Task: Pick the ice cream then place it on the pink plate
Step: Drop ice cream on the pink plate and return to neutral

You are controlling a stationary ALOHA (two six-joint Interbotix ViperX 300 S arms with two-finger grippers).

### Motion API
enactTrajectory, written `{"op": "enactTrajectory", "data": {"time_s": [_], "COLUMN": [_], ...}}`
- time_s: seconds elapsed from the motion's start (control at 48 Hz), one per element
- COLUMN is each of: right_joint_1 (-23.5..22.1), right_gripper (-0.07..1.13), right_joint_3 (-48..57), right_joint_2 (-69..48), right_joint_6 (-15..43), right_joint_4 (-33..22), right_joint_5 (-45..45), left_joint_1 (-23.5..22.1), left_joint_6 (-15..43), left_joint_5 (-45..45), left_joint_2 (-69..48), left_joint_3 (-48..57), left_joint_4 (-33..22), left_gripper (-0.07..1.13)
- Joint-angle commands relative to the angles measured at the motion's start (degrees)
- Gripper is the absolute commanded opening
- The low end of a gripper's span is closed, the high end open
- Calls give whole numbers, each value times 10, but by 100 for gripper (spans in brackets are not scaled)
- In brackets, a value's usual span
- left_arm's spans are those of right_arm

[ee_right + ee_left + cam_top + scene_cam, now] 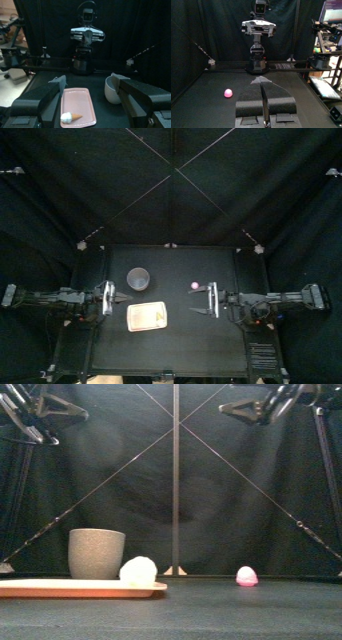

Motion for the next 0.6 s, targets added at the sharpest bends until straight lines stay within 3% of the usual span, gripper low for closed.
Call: {"op": "enactTrajectory", "data": {"time_s": [0.021,0.271,0.604], "right_joint_1": [-1,1,-4], "right_gripper": [104,104,104], "right_joint_3": [32,89,105], "right_joint_2": [-63,-142,-142], "right_joint_6": [1,1,1], "right_joint_4": [19,28,27], "right_joint_5": [-11,-11,-11], "left_joint_1": [1,1,2], "left_joint_6": [1,0,0], "left_joint_5": [-4,-4,-3], "left_joint_2": [1,1,1], "left_joint_3": [-8,-7,-7], "left_joint_4": [9,11,11], "left_gripper": [-2,-2,-2]}}
